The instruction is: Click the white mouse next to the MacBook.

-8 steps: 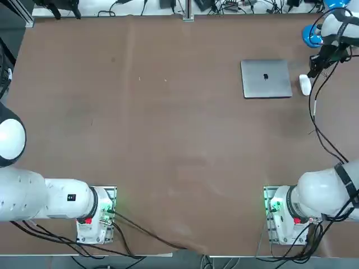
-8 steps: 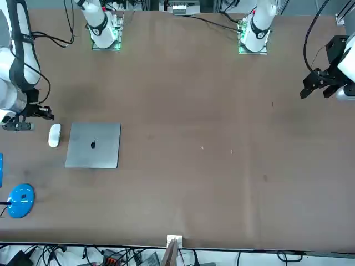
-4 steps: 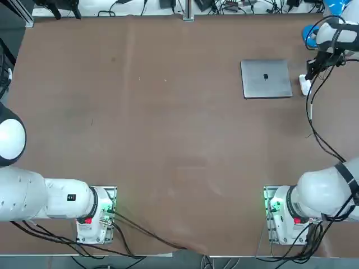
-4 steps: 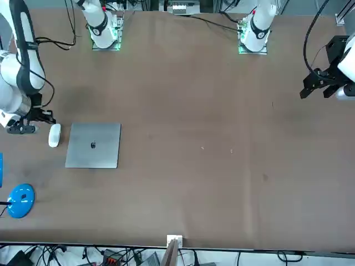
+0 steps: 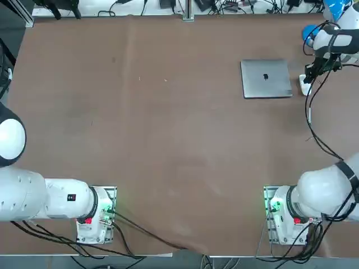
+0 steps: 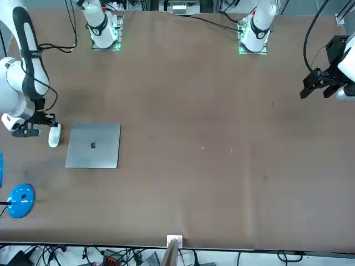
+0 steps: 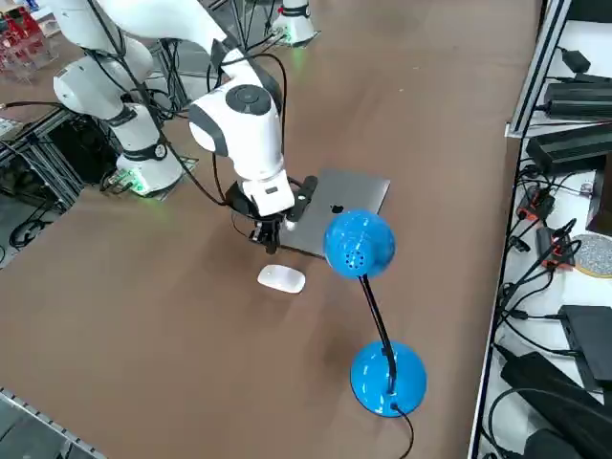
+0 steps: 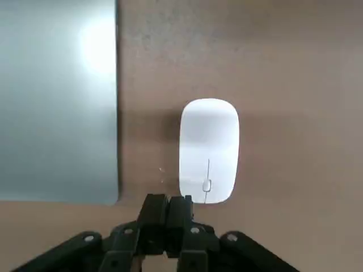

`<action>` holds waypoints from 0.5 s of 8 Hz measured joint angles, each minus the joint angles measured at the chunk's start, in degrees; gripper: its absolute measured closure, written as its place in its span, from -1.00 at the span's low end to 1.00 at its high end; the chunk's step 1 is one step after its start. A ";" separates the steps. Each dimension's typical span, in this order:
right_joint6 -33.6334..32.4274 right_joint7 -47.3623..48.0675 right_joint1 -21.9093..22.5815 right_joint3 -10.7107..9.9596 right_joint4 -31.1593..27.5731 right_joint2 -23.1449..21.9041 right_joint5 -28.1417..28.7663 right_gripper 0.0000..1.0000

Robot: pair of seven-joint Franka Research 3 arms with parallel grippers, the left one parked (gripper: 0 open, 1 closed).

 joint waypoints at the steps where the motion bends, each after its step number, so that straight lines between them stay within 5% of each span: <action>1: 1.20 -0.05 -0.23 0.00 -0.25 0.80 0.00 0.97; 4: 4.17 -0.18 -0.77 0.00 -1.49 2.94 0.00 0.97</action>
